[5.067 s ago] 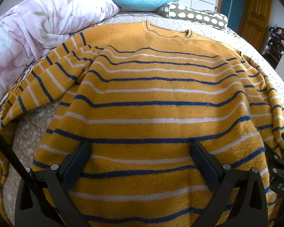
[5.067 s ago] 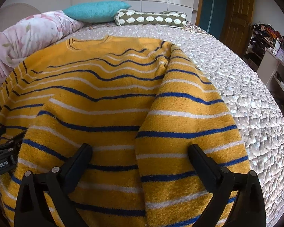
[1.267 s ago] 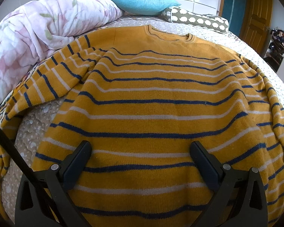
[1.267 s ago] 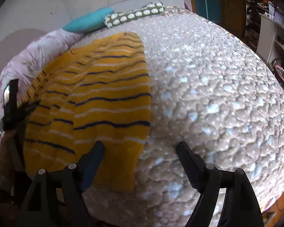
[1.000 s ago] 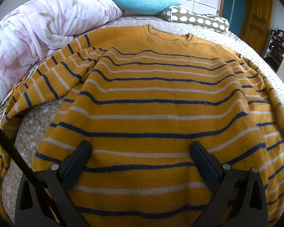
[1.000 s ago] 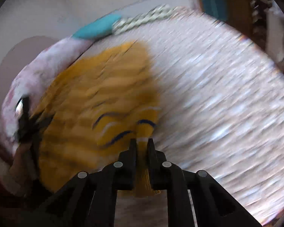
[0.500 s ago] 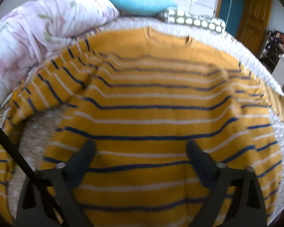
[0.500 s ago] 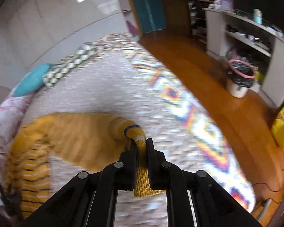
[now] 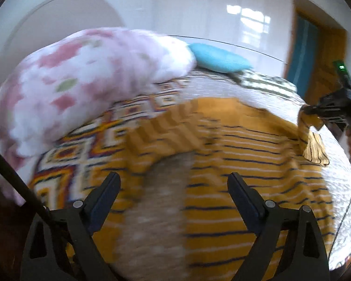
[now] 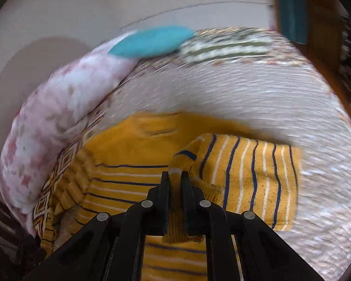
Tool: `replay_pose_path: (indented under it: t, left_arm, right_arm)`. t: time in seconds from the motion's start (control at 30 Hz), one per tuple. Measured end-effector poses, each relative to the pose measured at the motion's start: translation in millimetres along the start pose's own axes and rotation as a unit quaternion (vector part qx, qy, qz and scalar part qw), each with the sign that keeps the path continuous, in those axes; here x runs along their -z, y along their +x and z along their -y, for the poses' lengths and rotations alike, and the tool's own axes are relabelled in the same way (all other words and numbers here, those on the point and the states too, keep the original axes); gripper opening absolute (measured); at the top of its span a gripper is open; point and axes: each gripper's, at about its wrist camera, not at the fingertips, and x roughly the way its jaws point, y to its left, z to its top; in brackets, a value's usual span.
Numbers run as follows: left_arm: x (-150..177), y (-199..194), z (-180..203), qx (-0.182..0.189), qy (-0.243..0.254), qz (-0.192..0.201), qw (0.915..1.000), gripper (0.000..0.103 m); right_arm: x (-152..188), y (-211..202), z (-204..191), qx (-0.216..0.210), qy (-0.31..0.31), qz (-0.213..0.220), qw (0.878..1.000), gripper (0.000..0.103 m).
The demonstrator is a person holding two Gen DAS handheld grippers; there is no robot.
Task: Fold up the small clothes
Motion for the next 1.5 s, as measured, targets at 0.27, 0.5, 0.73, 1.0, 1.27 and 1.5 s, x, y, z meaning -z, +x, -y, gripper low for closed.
replay_pose_path:
  t: [0.27,0.5,0.73,1.0,1.27,1.5]
  left_arm:
    - [15,-4,-78,-0.023,-0.069,-0.003,0.9973,0.092]
    - [20,-3,-114,-0.029,-0.118,-0.014,0.9925,0.092]
    - [25,-8,-142,-0.044,-0.156,-0.014,0.9867,0.092]
    - [36,-30,-176,-0.076,-0.187,-0.003,0.9794,0.092]
    - [46,-46,-199,-0.083,-0.213,0.002,0.9736,0.092]
    - [48,-58,-209,-0.082,-0.230,0.013,0.9697,0.092]
  right_arm:
    - [-21,135,-107,-0.018,-0.046,-0.068,0.996,0.010]
    - [-25,195,-145,-0.015,-0.063,-0.103,0.993,0.031]
    - [-14,168,-191,-0.084,-0.106,-0.080,0.988,0.047]
    - [100,108,-289,-0.136,-0.372,-0.100,0.913,0.054]
    - [203,88,-330,-0.116,-0.562,-0.092,0.814,0.056]
    - [225,93,-335,-0.207,-0.476,-0.180,0.836,0.056]
